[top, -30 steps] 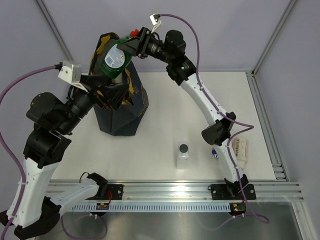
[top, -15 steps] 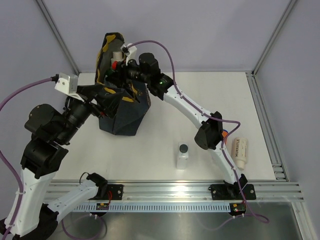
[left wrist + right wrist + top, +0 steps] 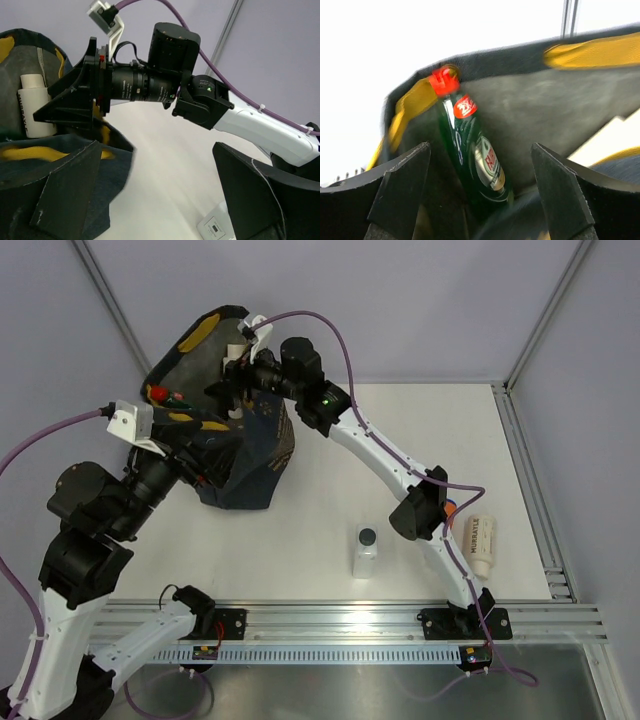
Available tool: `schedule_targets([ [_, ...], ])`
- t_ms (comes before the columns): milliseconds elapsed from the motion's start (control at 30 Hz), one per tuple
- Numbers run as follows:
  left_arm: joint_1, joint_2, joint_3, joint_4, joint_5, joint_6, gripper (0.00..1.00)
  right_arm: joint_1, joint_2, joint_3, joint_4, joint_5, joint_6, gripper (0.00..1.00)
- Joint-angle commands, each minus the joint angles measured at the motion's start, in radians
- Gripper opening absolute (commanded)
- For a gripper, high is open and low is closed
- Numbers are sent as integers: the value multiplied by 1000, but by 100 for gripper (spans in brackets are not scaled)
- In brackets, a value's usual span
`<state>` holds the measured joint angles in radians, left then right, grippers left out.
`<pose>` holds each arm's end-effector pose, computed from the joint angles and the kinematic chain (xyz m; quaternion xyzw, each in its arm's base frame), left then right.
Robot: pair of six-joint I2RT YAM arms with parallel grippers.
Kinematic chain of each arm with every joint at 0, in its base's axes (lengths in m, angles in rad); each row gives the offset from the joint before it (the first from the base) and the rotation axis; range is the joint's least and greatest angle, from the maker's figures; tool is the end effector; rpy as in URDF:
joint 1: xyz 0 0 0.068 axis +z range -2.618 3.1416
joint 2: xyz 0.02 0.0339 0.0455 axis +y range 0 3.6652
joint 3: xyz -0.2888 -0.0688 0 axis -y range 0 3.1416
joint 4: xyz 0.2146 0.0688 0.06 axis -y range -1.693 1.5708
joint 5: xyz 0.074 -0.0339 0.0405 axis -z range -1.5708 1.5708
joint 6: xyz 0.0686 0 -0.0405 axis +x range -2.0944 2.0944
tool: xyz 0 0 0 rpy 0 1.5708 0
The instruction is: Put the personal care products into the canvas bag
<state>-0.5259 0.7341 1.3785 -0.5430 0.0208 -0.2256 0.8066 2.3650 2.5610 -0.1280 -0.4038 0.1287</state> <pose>0.0710 -0.0429 0.4983 0.1079 0.6616 -0.2788 0.6877 0.3691 0.4241 0.4259 -0.3606 0.5820 0.4449 0.5773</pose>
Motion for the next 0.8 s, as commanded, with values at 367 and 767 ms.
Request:
schedule_targets([
  [367,-3,-33,-7,17,-53,5,99,-52,-225,-27,36,-173,23,91],
  [767,-13,143,-16,-34,281,-23,99,-354,-585,-480,-399,-717,-361,96],
])
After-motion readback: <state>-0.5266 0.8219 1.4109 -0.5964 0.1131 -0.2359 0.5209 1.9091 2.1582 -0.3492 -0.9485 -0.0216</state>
